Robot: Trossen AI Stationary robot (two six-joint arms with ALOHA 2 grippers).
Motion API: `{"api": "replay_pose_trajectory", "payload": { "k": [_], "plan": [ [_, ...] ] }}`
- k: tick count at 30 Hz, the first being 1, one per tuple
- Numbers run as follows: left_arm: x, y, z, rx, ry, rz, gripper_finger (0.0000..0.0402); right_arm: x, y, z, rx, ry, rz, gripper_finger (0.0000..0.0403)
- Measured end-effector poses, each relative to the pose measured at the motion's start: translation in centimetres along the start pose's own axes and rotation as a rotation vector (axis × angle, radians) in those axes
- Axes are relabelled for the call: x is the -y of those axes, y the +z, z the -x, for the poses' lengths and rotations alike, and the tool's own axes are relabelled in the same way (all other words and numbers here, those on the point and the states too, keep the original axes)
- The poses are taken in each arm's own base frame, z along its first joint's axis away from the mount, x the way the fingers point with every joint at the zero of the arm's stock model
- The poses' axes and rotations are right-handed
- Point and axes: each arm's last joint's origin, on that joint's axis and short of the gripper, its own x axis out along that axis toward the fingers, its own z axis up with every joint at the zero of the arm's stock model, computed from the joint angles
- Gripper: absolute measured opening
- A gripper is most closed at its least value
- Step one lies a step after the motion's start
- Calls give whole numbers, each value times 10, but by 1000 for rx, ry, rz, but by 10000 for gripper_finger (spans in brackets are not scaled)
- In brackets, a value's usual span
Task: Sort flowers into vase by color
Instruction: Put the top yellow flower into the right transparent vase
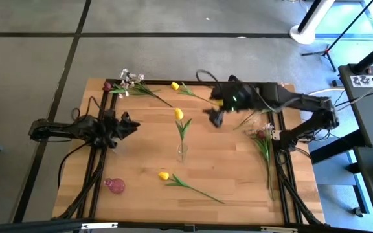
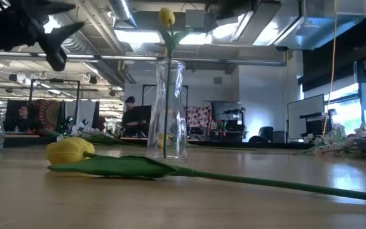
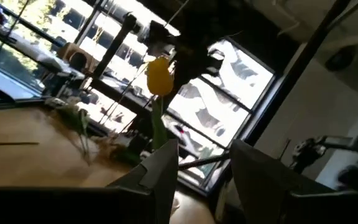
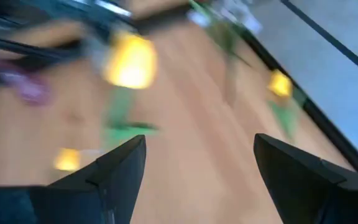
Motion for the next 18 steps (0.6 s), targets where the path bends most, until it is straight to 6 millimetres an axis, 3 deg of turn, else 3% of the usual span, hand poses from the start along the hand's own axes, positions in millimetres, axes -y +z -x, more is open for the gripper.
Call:
{"api": "replay_pose_trajectory", "payload": {
  "k": [4,8,14,18],
  "plan": [
    [5,8,0,80,-57,67,143,52,-1,-28,-103,-110,18,298],
    [7,11,1,103,-83,123,143,98,-16,-83,-130,-89,2,298],
    [6,11,1,131,-38,190,143,157,-67,-164,-222,-137,-40,274],
    [4,12,1,179,21,199,143,181,-103,-197,-379,-141,-42,229]
  ]
}}
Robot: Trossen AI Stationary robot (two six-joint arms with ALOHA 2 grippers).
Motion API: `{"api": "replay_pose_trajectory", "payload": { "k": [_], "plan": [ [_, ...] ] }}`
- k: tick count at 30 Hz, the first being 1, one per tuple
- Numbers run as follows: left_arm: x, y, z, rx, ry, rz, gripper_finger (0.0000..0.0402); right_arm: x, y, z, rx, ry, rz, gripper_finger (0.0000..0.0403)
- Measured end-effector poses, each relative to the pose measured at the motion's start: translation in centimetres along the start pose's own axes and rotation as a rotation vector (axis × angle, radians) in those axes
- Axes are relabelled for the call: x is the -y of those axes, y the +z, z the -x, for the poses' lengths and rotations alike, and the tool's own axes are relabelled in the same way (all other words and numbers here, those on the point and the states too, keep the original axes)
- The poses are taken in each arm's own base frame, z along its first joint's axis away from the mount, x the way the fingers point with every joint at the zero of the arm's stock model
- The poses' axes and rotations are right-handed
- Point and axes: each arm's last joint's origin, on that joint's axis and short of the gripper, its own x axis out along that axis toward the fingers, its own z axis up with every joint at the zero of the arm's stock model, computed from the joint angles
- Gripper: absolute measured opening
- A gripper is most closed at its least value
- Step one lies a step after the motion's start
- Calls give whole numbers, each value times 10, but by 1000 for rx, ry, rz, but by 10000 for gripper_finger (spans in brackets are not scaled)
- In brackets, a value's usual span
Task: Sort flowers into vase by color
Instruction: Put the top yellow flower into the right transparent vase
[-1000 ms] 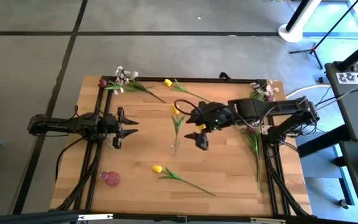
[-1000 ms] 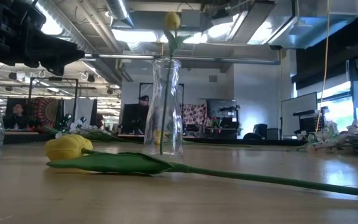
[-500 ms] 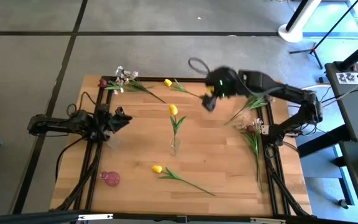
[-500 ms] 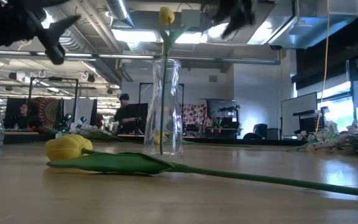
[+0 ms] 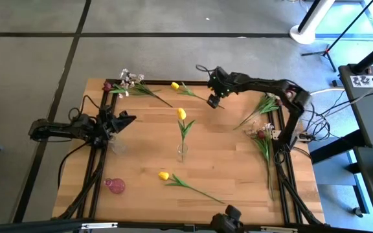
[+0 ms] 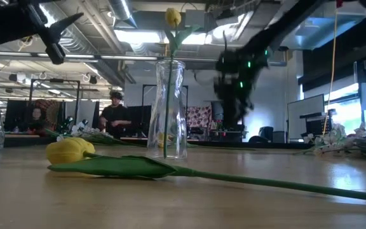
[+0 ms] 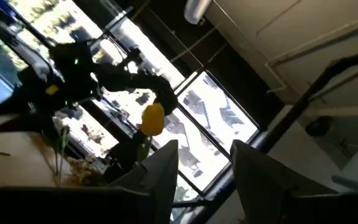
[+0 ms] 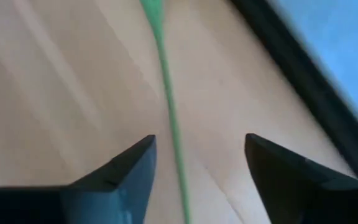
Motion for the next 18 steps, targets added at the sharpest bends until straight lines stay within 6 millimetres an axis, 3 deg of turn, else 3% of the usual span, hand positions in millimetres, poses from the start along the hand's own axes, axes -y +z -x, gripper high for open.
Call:
{"api": "replay_pose_trajectory", "payload": {
  "k": [5,13,18],
  "plan": [
    [-4,2,0,88,105,-3,143,2,-23,-31,-180,44,42,168],
    [-6,5,-2,184,242,-88,141,2,-31,-43,-230,29,50,100],
    [6,11,-19,129,280,-188,126,4,-31,-44,-234,23,43,36]
  ]
}}
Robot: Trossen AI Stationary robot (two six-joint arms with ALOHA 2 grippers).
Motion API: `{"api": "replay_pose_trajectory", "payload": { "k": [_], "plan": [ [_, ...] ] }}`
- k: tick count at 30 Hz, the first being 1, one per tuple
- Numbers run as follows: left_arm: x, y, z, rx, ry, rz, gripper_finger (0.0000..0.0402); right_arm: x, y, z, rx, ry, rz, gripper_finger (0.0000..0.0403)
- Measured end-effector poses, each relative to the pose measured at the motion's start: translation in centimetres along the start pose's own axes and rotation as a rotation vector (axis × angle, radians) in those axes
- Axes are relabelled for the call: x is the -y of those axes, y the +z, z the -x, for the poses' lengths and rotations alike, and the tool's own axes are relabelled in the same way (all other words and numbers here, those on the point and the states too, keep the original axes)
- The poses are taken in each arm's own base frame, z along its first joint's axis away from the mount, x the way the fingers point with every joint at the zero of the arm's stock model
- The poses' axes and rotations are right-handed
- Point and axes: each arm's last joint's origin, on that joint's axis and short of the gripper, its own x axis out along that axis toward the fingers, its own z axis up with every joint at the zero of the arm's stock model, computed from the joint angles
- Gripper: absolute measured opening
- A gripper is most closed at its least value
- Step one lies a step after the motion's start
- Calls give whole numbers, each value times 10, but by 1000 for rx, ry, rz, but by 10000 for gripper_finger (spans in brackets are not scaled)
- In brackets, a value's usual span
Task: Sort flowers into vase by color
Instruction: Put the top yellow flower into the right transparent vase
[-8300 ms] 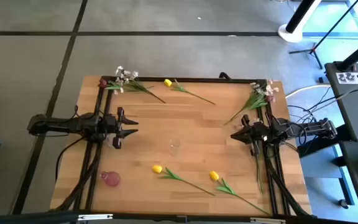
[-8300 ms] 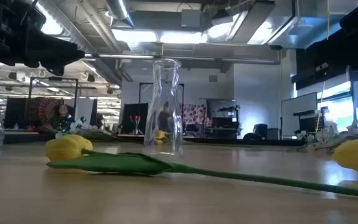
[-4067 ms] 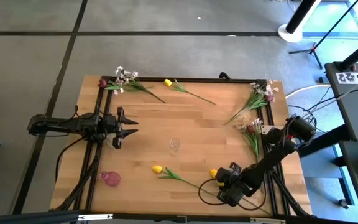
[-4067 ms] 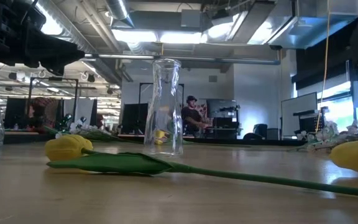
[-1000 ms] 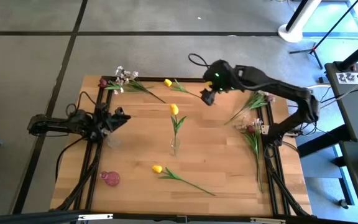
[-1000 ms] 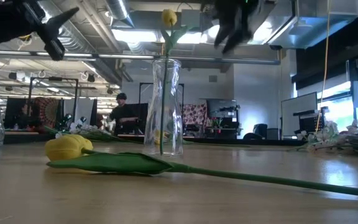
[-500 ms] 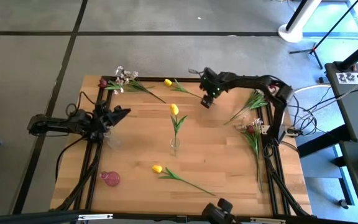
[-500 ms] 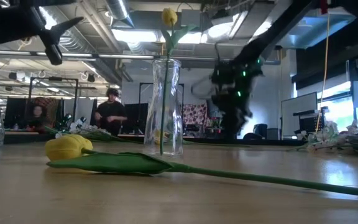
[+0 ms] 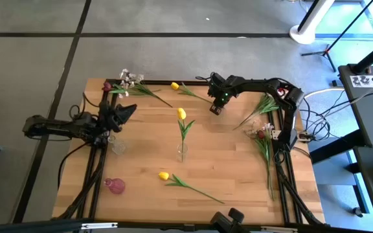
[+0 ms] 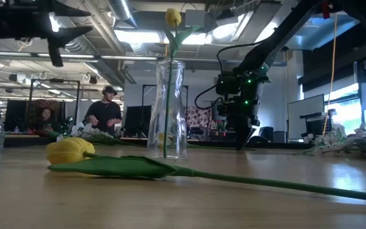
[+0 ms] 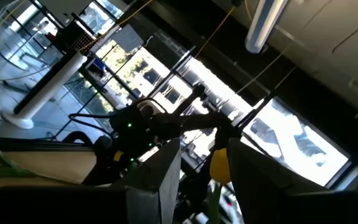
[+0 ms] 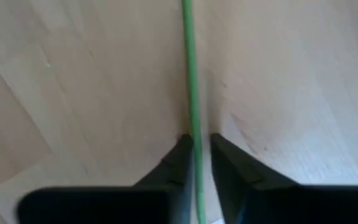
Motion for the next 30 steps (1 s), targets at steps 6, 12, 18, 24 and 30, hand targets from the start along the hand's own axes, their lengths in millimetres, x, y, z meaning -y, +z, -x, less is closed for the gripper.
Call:
{"api": "replay_pose_trajectory", "payload": {
  "k": [6,12,18,24,30],
  "plan": [
    [15,-1,-22,-67,44,-146,123,-5,5,7,12,-4,-30,8],
    [26,-3,-37,-110,53,-177,146,-36,15,64,94,62,-44,3],
    [39,0,-41,-183,-18,-222,182,-81,6,144,249,136,-34,2],
    [80,33,-48,-137,-132,-392,204,-129,-20,224,527,227,-63,1],
    [123,40,-69,-199,-212,-488,205,-179,-50,282,803,419,60,1]
  ]
}}
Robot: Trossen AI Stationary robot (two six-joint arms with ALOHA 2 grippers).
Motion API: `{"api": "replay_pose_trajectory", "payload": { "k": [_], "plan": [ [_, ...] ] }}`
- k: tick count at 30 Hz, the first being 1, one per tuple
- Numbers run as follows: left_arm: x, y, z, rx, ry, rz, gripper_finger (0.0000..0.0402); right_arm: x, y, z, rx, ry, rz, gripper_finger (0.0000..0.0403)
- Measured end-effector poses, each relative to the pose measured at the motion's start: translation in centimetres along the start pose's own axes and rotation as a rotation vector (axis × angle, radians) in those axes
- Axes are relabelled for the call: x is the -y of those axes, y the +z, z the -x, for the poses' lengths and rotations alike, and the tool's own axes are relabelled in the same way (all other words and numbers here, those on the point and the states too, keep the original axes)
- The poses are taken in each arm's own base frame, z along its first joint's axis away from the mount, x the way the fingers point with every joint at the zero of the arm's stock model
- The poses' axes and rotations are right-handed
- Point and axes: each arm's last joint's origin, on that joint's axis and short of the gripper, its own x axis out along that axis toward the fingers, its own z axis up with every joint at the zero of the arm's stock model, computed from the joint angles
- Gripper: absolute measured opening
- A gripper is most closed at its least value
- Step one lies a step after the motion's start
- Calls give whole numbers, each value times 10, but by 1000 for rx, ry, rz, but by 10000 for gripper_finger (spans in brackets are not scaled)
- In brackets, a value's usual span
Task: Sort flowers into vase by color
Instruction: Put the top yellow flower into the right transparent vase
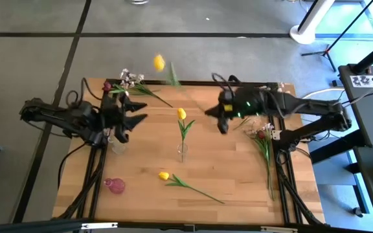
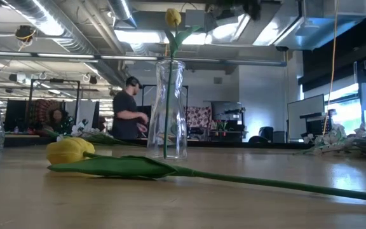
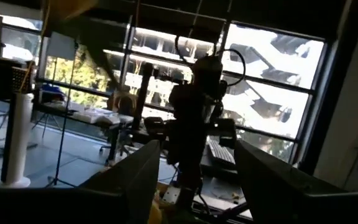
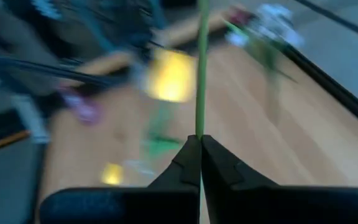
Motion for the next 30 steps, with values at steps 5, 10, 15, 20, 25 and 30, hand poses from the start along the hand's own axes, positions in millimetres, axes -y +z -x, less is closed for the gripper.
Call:
{"api": "replay_pose_trajectory", "payload": {
  "k": [5,10,15,20,25,30],
  "plan": [
    [36,2,-37,-44,-61,-41,205,-50,0,12,135,210,86,0],
    [76,-4,-68,-47,-60,-101,205,-80,-7,17,207,237,127,0],
    [111,0,-89,32,-82,-119,205,-100,-11,25,262,255,156,0],
    [130,-9,-113,80,-71,-153,205,-110,-16,31,283,245,194,0],
    [136,-13,-137,123,-51,-141,205,-112,-19,31,276,215,239,0],
    [137,-5,-149,148,8,-124,199,-111,-20,31,275,189,270,0]
  ]
}}
